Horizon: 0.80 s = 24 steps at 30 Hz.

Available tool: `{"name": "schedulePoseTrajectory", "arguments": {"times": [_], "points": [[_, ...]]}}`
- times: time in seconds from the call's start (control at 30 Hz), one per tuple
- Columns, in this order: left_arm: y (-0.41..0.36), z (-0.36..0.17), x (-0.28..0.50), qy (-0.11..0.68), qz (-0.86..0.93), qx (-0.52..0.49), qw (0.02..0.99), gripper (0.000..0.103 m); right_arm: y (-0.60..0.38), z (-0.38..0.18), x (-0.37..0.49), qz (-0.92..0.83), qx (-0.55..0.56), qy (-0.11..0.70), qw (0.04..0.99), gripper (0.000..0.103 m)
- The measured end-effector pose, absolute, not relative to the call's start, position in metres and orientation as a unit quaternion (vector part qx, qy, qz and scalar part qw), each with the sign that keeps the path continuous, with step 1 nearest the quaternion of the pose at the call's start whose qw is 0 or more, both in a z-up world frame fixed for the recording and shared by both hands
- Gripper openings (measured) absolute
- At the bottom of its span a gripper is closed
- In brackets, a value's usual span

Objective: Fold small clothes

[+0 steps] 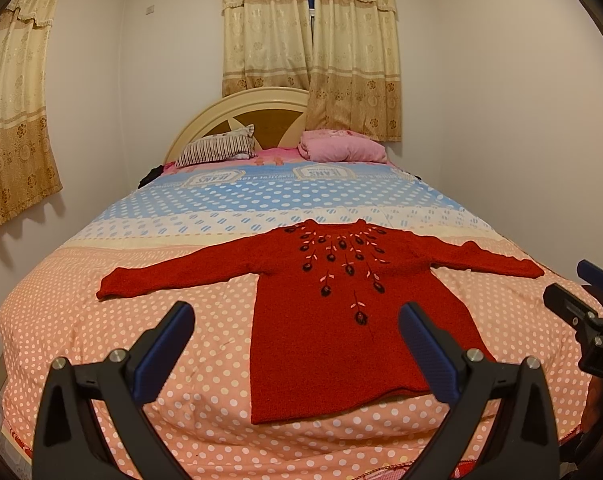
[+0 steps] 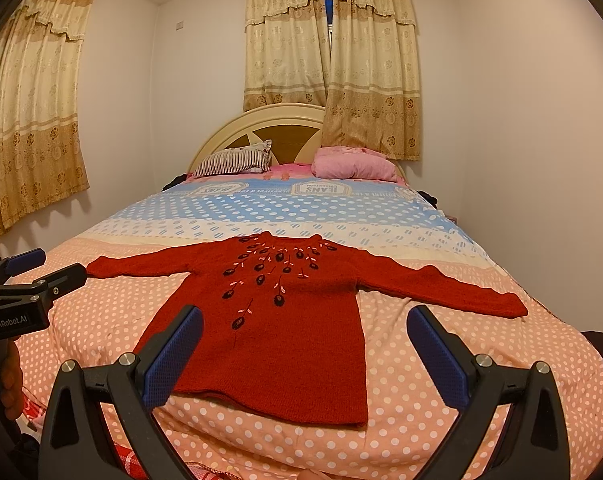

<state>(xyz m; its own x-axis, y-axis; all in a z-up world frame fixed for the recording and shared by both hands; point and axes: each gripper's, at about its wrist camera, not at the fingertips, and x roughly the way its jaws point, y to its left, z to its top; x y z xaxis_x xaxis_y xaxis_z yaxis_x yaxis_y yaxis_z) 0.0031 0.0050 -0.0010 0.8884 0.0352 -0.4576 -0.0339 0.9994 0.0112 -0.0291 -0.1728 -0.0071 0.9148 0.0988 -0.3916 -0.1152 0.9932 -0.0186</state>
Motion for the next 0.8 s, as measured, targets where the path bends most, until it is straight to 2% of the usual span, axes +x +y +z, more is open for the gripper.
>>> {"name": "schedulePoseTrajectory", "arguments": {"times": [0.8], "points": [[0.0028,0.0013,0.0034,0.236,0.018,0.001,0.972,0.103,-0.1687,-0.0113,-0.0307,0.057,-0.021,0.202,0.978,0.102]]}}
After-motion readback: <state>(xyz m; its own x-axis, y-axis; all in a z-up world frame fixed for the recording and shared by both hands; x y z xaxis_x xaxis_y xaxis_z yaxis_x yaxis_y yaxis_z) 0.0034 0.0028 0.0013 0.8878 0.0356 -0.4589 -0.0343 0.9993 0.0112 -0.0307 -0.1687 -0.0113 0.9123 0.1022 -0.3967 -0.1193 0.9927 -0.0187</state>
